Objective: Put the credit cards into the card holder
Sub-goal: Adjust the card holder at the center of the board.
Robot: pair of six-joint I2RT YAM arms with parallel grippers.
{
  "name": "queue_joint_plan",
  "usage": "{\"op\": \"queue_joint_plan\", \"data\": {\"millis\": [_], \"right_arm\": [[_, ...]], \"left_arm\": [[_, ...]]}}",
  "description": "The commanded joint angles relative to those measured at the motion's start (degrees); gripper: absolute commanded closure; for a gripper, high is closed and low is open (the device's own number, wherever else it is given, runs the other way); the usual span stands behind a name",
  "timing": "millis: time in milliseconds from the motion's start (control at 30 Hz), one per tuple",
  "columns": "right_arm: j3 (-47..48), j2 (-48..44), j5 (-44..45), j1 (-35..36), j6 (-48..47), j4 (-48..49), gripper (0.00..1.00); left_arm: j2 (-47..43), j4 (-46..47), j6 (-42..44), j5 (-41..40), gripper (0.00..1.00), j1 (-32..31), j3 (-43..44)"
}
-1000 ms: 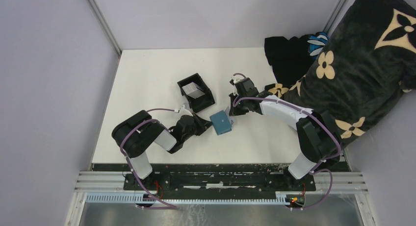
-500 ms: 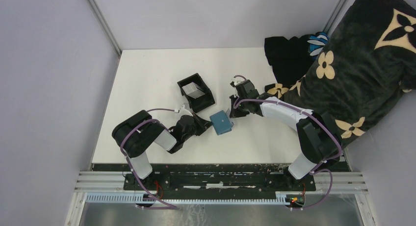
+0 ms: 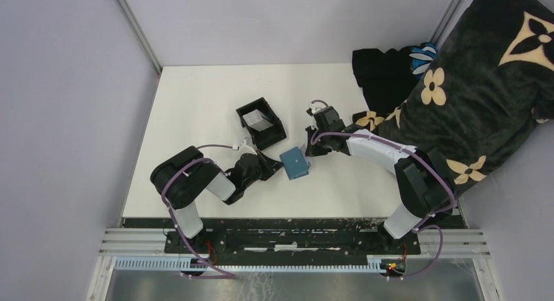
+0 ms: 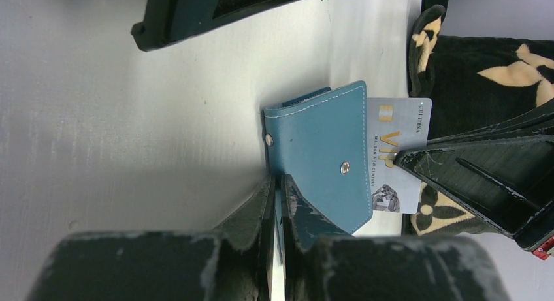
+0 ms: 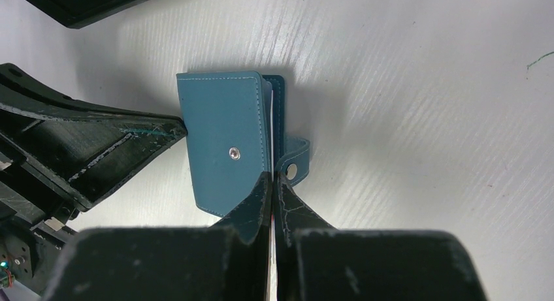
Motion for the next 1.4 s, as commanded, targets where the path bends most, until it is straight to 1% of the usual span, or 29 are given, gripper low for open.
{"op": "queue_joint_plan", "data": {"millis": [0,467,767,1367], "right_arm": [[-0.52,-0.30,-0.03,-0.15,0.23,2.45,0.99],[-1.15,-0.11,-0.37,-0.23,0.40,3.03,0.99],[-1.57,-0.46,-2.44,-0.22,2.25,4.58,0.99],[-3.28,-3.57,-3.24,-0.20,5.17,6.94,0.99]], "left_arm": [[1.19,-2.76,2.98,0.55,0.88,0.10,0.09],[1.37,-2.92,3.03,0.42,0.89,0.09,0.07],[1.95,-2.12,2.65,0.59,0.89,0.13,-0.24],[2.57,-1.15,2.32,0.47,0.90,0.07,-1.33]]}}
